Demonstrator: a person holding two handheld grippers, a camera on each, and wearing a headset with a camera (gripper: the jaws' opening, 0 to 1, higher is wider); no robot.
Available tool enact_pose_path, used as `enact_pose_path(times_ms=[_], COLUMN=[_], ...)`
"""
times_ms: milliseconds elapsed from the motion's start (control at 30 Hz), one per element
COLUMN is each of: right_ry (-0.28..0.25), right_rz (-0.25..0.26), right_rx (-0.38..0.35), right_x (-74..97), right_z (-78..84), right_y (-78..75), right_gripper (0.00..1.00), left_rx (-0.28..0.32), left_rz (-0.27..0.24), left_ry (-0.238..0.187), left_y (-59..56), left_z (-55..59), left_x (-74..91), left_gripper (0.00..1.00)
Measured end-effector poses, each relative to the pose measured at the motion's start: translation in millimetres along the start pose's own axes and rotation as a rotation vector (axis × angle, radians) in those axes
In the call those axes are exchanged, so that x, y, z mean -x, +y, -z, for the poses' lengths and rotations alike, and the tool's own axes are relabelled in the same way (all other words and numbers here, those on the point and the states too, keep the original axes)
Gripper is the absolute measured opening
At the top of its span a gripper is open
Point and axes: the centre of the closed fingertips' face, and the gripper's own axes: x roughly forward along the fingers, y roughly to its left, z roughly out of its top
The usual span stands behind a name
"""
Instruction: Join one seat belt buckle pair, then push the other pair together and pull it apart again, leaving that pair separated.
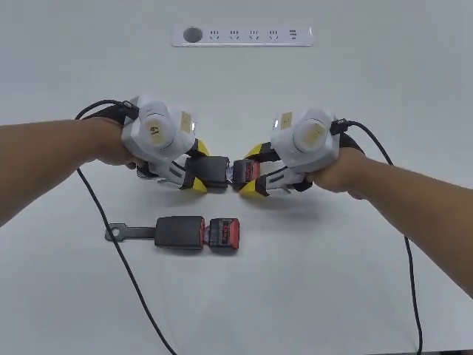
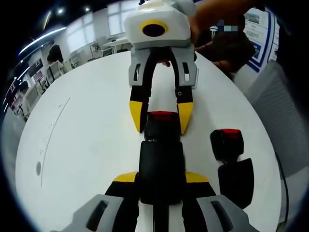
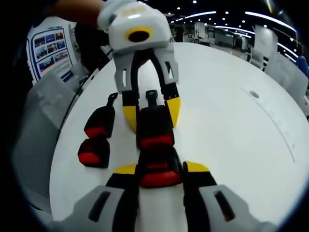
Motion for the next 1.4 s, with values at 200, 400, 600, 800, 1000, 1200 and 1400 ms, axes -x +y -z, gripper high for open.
enact_pose_path(times_ms=[200, 400, 600, 800, 1000, 1200, 1400], right_ry=[0.011, 0.016, 0.027, 0.026, 0.023, 0.022, 0.025], right_rz=[0.001, 0.012, 0.013, 0.009, 0.008, 0.009, 0.01], right_rx=[0.011, 0.023, 0.026, 0.031, 0.034, 0.034, 0.03], right_x=[-0.4, -1.1, 6.8, 10.5, 15.8, 19.3, 26.7], right_z=[0.2, 2.1, 13.3, 15.0, 18.9, 22.3, 30.2], right_y=[-0.3, -1.6, -5.5, -5.1, -4.4, -4.6, -4.7], right_gripper=[0.35, 0.35, 0.35, 0.35, 0.35, 0.35, 0.35], left_rx=[0.004, 0.006, 0.011, 0.008, 0.01, 0.015, 0.02], left_rz=[-0.001, -0.001, -0.003, -0.002, -0.004, -0.005, -0.008], left_ry=[-0.002, 0.004, 0.007, 0.016, 0.014, 0.012, 0.01], left_y=[0.1, 0.1, -0.2, -0.5, -0.7, -0.4, -0.4], left_z=[0.3, 0.5, 0.5, -0.1, -0.2, 0.2, 0.3], left_x=[-0.2, -0.4, -0.5, -0.7, -0.5, -0.5, -0.5], left_gripper=[0.35, 0.35, 0.35, 0.35, 0.35, 0.35, 0.35])
